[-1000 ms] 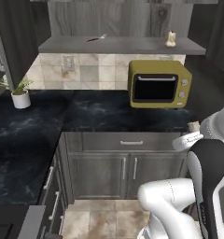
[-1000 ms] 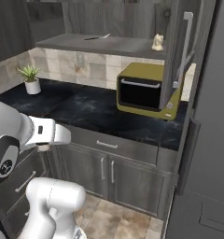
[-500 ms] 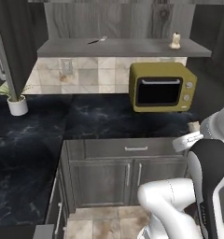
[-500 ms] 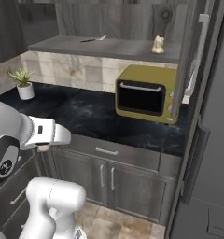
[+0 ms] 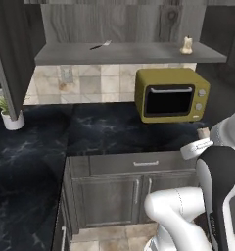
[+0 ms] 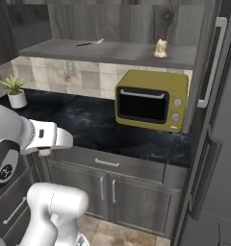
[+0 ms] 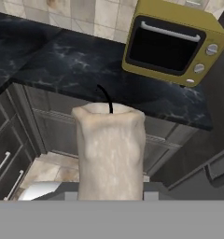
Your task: Pick the candle and candle from the dining table and place them in the open cabinet. Close the cabinet after placing the objects.
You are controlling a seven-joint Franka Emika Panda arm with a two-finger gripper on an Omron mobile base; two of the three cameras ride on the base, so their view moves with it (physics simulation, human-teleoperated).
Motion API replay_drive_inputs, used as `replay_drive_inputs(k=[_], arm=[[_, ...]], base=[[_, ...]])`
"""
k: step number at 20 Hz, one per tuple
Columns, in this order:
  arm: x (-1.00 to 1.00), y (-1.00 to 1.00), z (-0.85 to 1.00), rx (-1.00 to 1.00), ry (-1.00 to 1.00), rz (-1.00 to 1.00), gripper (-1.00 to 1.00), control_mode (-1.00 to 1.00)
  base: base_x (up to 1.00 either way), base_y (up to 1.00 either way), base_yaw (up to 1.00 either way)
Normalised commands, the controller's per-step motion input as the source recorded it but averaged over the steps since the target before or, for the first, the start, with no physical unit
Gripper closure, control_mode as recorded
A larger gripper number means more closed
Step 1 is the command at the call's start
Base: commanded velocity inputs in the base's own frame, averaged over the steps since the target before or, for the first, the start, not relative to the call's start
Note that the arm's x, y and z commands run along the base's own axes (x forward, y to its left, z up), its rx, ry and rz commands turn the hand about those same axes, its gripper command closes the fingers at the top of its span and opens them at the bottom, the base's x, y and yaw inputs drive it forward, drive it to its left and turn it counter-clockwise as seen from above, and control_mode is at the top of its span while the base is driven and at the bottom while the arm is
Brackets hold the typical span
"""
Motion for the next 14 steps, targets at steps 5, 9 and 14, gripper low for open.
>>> replay_drive_inputs(k=[5,9,14], arm=[[0.00,0.00,0.00,0.00,0.00,0.00,1.00,1.00],[0.00,0.00,0.00,0.00,0.00,0.00,1.00,1.00],[0.00,0.00,0.00,0.00,0.00,0.00,1.00,1.00]], base=[[0.41,0.24,-0.11],[0.38,0.25,-0.10],[0.30,0.25,-0.09]])
